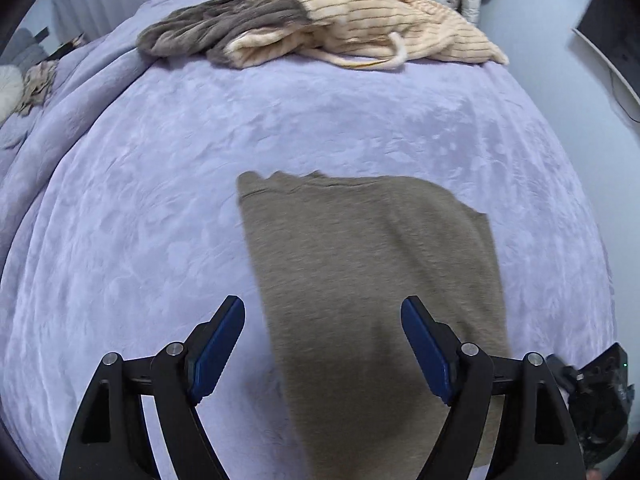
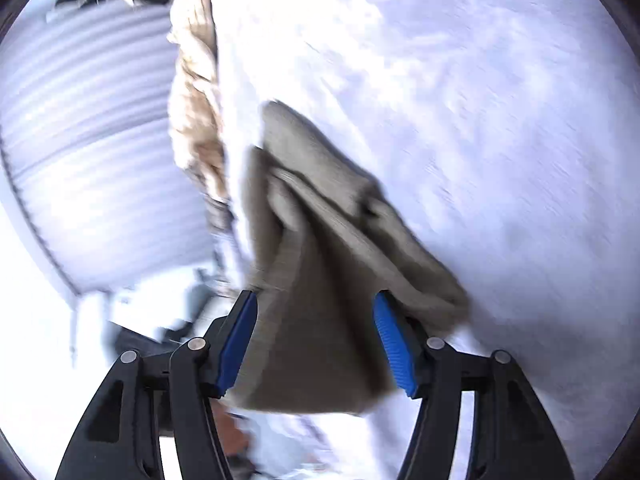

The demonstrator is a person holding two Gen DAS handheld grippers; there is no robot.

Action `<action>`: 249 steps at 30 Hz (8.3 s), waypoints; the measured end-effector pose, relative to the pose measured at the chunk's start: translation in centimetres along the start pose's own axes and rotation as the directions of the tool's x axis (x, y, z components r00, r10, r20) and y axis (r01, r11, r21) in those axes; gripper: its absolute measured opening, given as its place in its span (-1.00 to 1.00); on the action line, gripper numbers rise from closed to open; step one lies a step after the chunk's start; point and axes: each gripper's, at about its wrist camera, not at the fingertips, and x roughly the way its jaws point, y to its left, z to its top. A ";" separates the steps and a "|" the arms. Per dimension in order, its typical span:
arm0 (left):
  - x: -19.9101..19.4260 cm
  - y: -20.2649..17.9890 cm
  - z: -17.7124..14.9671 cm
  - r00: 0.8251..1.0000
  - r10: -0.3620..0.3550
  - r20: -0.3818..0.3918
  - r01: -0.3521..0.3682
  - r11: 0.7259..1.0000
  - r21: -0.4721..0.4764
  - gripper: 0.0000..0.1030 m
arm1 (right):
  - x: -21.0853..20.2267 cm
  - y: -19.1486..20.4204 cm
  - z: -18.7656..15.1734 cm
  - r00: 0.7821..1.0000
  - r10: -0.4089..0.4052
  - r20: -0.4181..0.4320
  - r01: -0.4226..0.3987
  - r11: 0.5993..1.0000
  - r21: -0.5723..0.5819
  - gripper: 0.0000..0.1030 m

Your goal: Fold small clothes

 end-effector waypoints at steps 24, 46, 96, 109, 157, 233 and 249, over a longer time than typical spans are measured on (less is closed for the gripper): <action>5.1 -0.9 -2.1 0.997 0.039 -0.067 -0.035 0.997 0.065 0.73 | 14.8 10.4 3.4 0.807 -0.590 0.028 0.501 0.658 -0.562 -0.70; 1.8 -4.3 -7.0 0.984 -0.056 -0.170 0.076 0.991 0.114 0.80 | 10.5 12.6 -7.4 0.741 -0.666 0.091 0.481 0.431 -0.764 -0.56; 2.1 0.9 -5.4 0.979 -0.071 -0.194 0.057 0.996 -0.074 0.84 | 7.7 8.1 1.7 0.691 -0.721 0.051 0.639 0.577 -0.508 -0.65; 2.4 1.5 -3.9 0.979 -0.139 -0.147 0.124 0.987 -0.106 1.00 | 9.5 9.6 3.0 0.806 -0.592 -0.005 0.489 0.670 -0.558 0.11; 6.6 0.4 -1.5 0.932 -0.299 -0.206 0.280 0.953 -0.118 0.67 | 15.2 10.0 1.7 0.826 -0.520 -0.218 0.325 0.755 -0.569 -0.03; -3.9 7.9 -20.1 0.958 -0.154 -0.243 0.172 0.983 0.056 0.06 | 18.7 5.0 -22.7 0.398 -0.917 0.029 0.474 0.178 -0.862 -0.69; -3.5 7.8 -19.9 0.954 -0.158 -0.253 0.172 0.985 0.034 0.06 | 16.5 3.5 -20.2 0.424 -0.905 -0.031 0.537 0.279 -0.796 -0.28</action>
